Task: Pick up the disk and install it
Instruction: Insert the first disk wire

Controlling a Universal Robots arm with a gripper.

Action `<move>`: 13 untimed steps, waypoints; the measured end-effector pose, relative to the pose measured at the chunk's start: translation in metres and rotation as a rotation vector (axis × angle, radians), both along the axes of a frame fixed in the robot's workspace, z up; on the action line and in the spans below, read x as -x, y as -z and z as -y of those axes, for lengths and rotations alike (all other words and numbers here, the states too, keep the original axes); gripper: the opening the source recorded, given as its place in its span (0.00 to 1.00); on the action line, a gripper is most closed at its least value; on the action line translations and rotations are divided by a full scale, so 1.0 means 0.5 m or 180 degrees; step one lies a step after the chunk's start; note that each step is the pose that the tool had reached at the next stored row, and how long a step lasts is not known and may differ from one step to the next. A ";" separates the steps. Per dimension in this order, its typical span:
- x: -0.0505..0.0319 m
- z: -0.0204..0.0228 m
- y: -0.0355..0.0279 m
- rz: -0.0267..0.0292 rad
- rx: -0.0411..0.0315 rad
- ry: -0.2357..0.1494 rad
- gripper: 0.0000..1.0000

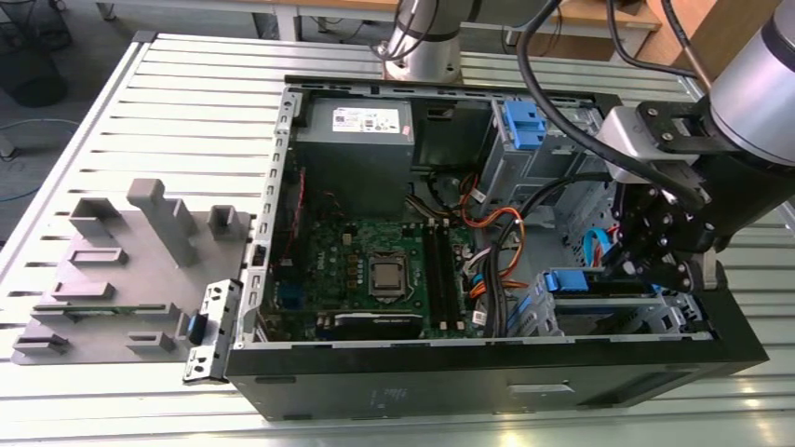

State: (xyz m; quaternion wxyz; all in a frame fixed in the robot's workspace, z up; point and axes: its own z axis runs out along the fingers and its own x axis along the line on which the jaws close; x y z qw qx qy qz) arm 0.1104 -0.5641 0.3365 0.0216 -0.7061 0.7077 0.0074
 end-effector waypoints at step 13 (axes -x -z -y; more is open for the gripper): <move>0.000 0.0001 0.007 0.0000 0.0001 0.0000 0.16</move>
